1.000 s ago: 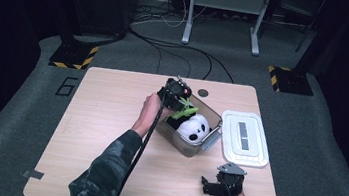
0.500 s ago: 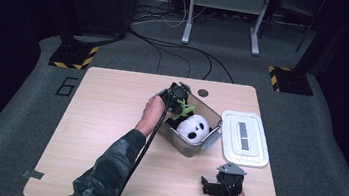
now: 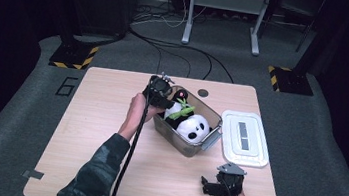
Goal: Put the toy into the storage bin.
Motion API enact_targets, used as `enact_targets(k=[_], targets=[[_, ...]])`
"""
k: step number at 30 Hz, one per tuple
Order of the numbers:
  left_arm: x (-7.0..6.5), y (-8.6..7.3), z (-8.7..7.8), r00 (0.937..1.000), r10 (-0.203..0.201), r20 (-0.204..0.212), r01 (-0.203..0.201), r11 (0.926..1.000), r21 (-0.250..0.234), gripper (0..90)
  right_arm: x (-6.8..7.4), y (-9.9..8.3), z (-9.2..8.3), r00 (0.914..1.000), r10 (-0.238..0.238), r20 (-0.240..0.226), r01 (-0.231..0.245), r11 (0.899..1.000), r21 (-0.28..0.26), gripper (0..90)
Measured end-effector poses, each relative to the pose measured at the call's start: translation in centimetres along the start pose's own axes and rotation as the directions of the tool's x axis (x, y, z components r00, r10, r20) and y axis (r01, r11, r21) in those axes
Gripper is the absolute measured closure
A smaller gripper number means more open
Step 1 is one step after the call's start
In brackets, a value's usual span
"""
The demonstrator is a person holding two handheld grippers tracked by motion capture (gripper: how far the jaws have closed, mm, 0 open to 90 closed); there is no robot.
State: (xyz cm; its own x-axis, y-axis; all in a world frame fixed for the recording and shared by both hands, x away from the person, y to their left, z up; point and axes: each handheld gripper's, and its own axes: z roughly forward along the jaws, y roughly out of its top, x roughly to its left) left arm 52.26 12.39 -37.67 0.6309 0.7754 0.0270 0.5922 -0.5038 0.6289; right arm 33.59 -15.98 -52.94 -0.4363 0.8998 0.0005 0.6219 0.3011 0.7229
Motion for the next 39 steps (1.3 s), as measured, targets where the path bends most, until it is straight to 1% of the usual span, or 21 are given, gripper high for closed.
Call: enact_targets(k=[1,2,4,6,7,8,11,14,16,18,19,21,24,25,27,30,32,33,35,37,39], targets=[[0.1,-0.3,0.2,1.0,0.005,0.001,-0.005,0.9999,0.016,66.2,0.0,0.0,0.0,1.0,-0.003,-0.001,0.003,1.0,0.001,2.8],[0.2,-0.6,0.6,1.0,-0.004,0.002,0.004,0.9998,0.02,70.7,0.0,0.0,0.0,1.0,-0.002,0.0,0.002,1.0,0.001,2.8],[0.3,-0.9,0.9,1.0,0.007,-0.004,-0.007,0.9995,0.032,77.3,0.0,0.0,0.0,1.0,-0.003,0.0,0.003,1.0,0.001,2.8],[0.1,-1.3,1.5,0.9999,0.011,-0.005,-0.011,0.9994,0.032,81.1,0.0,0.0,0.0,1.0,0.0,0.003,0.0,1.0,0.0,2.8],[-0.1,-1.3,2.0,0.9993,0.035,-0.009,-0.034,0.9979,0.055,83.1,0.0,0.0,0.0,1.0,0.0,0.003,0.0,1.0,0.0,2.8],[-0.3,-1.3,2.5,0.999,0.04,-0.019,-0.039,0.9964,0.076,85.0,0.0,0.0,0.0,1.0,0.0,0.003,0.0,1.0,0.0,2.8],[-0.7,-1.5,3.3,0.9986,0.046,-0.028,-0.044,0.9954,0.085,88.7,0.0,0.0,0.0,1.0,0.002,0.006,-0.002,1.0,-0.002,2.8],[-0.5,-1.2,2.9,0.9992,0.037,-0.015,-0.036,0.9964,0.077,85.4,0.0,0.0,0.0,1.0,0.002,0.005,-0.001,1.0,-0.002,2.8],[-0.4,-0.9,2.3,0.9998,0.015,0.015,-0.015,0.9984,0.054,74.1,0.0,0.0,0.0,1.0,-0.001,0.003,0.001,1.0,-0.001,2.8],[-0.5,-0.5,1.9,0.9996,-0.003,0.028,0.002,0.9997,0.024,60.0,0.0,0.0,0.0,1.0,-0.002,0.003,0.002,1.0,-0.001,2.8],[-0.5,-0.2,1.8,0.9994,-0.006,0.035,0.006,1.0,0.006,56.9,0.0,0.0,0.0,1.0,-0.001,0.001,0.001,1.0,0.0,2.8],[-0.3,0.3,1.7,0.997,-0.027,0.072,0.029,0.9992,-0.028,50.7,0.0,0.0,0.0,1.0,0.002,0.002,-0.002,1.0,0.0,2.8],[-0.3,1.0,1.7,0.9957,-0.035,0.085,0.041,0.9963,-0.075,46.8,0.0,0.0,0.0,1.0,0.003,0.003,-0.003,1.0,0.0,2.8],[-0.3,1.2,1.8,0.9956,-0.04,0.085,0.047,0.9952,-0.086,46.8,0.0,0.0,0.0,1.0,0.004,0.0,-0.004,1.0,0.0,2.8],[-0.3,1.7,1.8,0.9952,-0.029,0.093,0.04,0.9929,-0.112,46.9,0.0,0.0,0.0,1.0,0.004,0.0,-0.004,1.0,0.0,2.8],[-0.4,2.5,2.3,0.9967,-0.013,0.08,0.025,0.989,-0.146,47.5,0.0,0.0,0.0,1.0,0.001,0.004,-0.001,1.0,-0.001,2.8],[-0.5,2.7,2.6,0.9975,-0.019,0.068,0.029,0.9888,-0.146,49.0,0.0,0.0,0.0,1.0,0.0,0.004,0.0,1.0,-0.001,2.8],[-0.6,3.0,3.4,0.998,-0.006,0.064,0.015,0.9901,-0.14,52.6,0.0,0.0,0.0,1.0,0.0,0.004,0.0,1.0,-0.001,2.8],[-0.9,3.2,4.5,0.9995,-0.015,0.027,0.018,0.9923,-0.123,59.3,0.0,0.0,0.0,1.0,0.0,0.0,0.0,1.0,-0.001,2.8],[-0.9,3.2,4.8,0.9997,-0.011,0.023,0.013,0.993,-0.118,65.3,0.0,0.0,0.0,1.0,-0.001,0.005,0.001,1.0,-0.002,2.8],[-1.0,3.3,5.1,1.0,0.001,-0.007,-0.002,0.996,-0.089,69.6,0.0,0.0,0.0,1.0,0.0,0.005,0.0,1.0,-0.003,2.9]])
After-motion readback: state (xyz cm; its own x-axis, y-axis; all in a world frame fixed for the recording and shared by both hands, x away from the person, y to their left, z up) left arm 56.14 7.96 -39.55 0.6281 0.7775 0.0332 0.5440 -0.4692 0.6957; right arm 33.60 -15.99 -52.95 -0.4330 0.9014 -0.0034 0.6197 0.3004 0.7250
